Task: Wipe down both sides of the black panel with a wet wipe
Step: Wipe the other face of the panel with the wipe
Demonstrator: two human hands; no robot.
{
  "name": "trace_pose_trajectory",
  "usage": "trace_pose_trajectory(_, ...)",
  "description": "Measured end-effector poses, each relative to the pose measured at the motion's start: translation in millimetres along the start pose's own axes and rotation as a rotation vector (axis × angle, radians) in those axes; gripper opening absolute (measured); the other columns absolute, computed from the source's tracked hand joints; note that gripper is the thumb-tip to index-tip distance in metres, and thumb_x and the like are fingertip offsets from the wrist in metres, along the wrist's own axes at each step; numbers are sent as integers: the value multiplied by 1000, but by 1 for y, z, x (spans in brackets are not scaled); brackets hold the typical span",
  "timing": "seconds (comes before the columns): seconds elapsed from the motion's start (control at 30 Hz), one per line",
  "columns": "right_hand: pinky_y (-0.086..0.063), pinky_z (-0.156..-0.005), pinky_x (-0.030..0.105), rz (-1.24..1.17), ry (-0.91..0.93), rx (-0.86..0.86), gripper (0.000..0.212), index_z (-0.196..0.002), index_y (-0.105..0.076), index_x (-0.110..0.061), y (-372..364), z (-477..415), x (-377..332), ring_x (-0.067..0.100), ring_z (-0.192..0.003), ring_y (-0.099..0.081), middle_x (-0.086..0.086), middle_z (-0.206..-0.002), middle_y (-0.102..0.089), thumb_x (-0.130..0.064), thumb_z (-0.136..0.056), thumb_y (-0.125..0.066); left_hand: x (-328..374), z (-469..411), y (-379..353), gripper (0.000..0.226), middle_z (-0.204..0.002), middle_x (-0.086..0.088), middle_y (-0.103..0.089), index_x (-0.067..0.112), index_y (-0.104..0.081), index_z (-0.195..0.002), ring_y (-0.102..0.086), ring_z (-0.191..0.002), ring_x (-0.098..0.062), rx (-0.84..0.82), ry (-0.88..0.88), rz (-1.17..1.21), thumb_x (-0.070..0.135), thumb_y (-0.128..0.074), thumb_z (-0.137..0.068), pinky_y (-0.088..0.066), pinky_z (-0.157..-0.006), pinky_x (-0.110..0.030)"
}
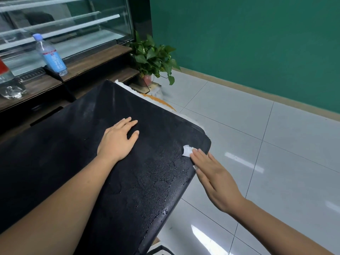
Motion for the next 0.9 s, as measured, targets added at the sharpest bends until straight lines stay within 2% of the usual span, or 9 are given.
trace_pose_trajectory(0.23, -18, -130, 41, 12, 35, -11, 50, -165, -29, -33, 0, 3, 12, 9, -158, -21, -18, -171, -23, -30, -115, -32, 1, 0, 1, 53, -166, 18, -35, 42, -45, -155, -24, -155, -3, 1, 1, 2, 60, -38, -105, -25, -125, -38)
trace_pose_trajectory(0.47, -19, -130, 43, -34, -109, 50, 49, -165, -31, -28, 5, -27, 48, 4, -158, -19, -17, -171, -24, -31, -116, -33, 1, 1, 1, 53, -166, 18, -35, 42, -44, -155, -23, -155, -1, -5, 10, 2, 60, -39, -105, -24, -125, -36)
trace_pose_trajectory(0.63, -13, -131, 34, -88, -225, 83, 49, -164, -34, -27, 8, -45, 60, -5, -156, -15, -15, -170, -25, -35, -115, -33, 2, 0, 2, 53, -166, 18, -35, 42, -45, -155, -23, -156, -2, -4, 7, 6, 59, -39, -105, -24, -125, -37)
trace_pose_trajectory(0.73, -14, -129, 23, -140, -265, 124, 46, -161, -39, -33, 10, -49, 62, -10, -152, -19, -21, -166, -29, -36, -114, -38, 2, 1, 2, 53, -166, 18, -36, 42, -45, -154, -23, -155, -1, -1, 8, 13, 59, -39, -105, -23, -124, -36)
trace_pose_trajectory(0.8, -31, -117, 13, -192, -307, 182, 39, -150, -50, -40, 18, -50, 62, -11, -141, -42, -24, -158, -45, -33, -112, -45, 1, 1, 3, 52, -165, 18, -37, 41, -47, -154, -24, -155, -2, 6, 9, 23, 58, -41, -105, -23, -124, -35)
trace_pose_trajectory(0.83, -43, -101, 12, -190, -311, 220, 32, -141, -56, -39, 23, -51, 61, -6, -121, -60, -24, -145, -59, -30, -111, -47, 1, 1, 4, 51, -164, 17, -39, 41, -48, -153, -26, -154, -3, 10, 8, 32, 57, -43, -105, -23, -123, -36)
trace_pose_trajectory(0.87, -48, -83, 16, -164, -301, 263, 23, -128, -59, -36, 28, -52, 59, 5, -92, -65, -18, -124, -68, -26, -110, -49, 1, 2, 5, 50, -162, 16, -42, 40, -50, -152, -29, -153, -5, 18, 5, 44, 55, -45, -105, -25, -123, -37)
trace_pose_trajectory(0.9, -48, -71, 20, -137, -291, 302, 18, -118, -61, -34, 34, -53, 57, 13, -73, -57, -11, -102, -69, -23, -108, -51, 2, 1, 8, 49, -159, 15, -45, 38, -52, -150, -33, -150, -8, 33, -3, 54, 53, -47, -104, -26, -122, -38)
Point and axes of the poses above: each hand's wrist, its own z-axis away from the middle knuckle, its own y-axis out of the back of the hand, x = y × z, the point moved 9 cm from there along -z, towards the middle knuckle
